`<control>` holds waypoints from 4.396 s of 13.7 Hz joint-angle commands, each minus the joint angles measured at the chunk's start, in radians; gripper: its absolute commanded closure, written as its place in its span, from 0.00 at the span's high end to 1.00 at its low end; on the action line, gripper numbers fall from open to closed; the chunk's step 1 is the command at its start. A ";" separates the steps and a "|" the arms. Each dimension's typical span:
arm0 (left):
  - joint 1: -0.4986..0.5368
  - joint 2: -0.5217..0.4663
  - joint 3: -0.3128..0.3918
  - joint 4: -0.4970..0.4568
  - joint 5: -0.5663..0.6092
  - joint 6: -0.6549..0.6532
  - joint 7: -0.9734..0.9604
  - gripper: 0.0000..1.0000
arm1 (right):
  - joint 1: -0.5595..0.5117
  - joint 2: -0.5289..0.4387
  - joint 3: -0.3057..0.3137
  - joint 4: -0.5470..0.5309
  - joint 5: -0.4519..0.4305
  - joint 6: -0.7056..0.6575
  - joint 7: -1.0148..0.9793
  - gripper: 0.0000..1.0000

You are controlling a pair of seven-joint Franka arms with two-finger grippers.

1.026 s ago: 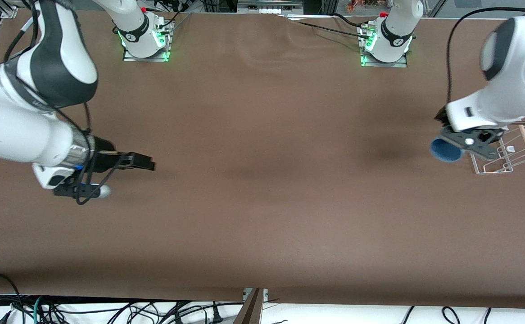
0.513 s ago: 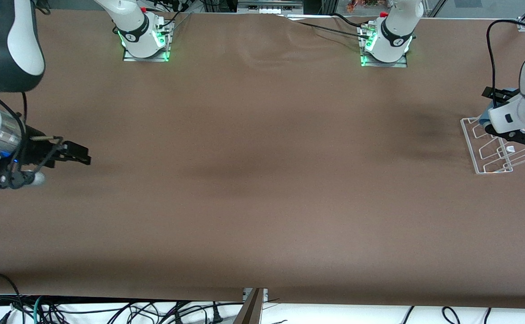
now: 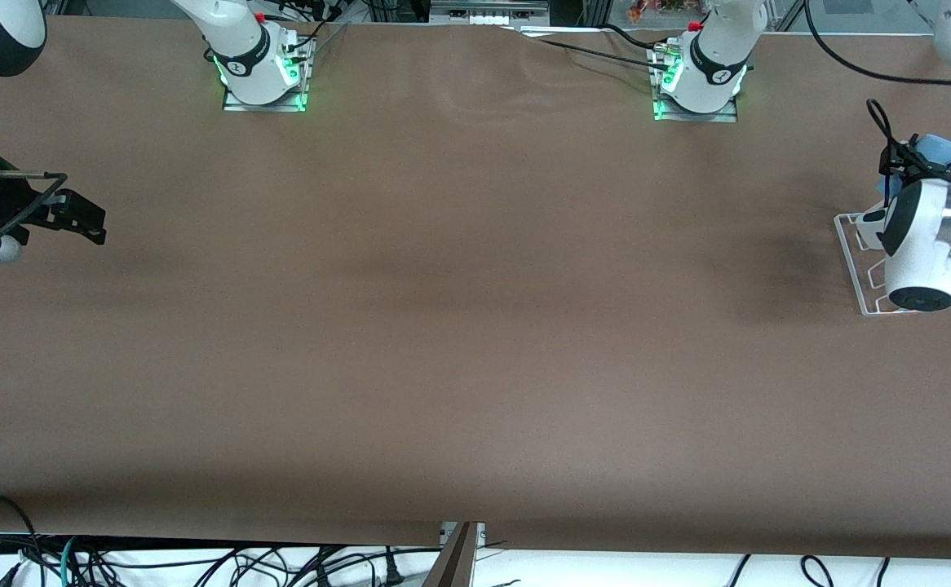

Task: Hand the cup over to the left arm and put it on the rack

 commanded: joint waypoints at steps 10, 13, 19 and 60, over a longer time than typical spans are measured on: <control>0.001 0.081 -0.008 -0.035 0.133 -0.058 -0.016 0.00 | -0.007 -0.008 0.008 -0.041 -0.001 0.007 0.005 1.00; 0.012 0.088 -0.008 -0.034 0.154 -0.043 -0.016 0.00 | -0.009 -0.008 0.002 -0.044 -0.002 0.009 0.005 1.00; 0.043 0.109 -0.008 -0.035 0.181 0.015 -0.015 0.00 | -0.009 -0.009 0.002 -0.048 -0.004 -0.004 0.005 1.00; -0.344 -0.542 0.156 0.093 -0.786 0.676 -0.340 1.00 | -0.018 -0.008 0.002 -0.035 0.030 0.004 -0.014 1.00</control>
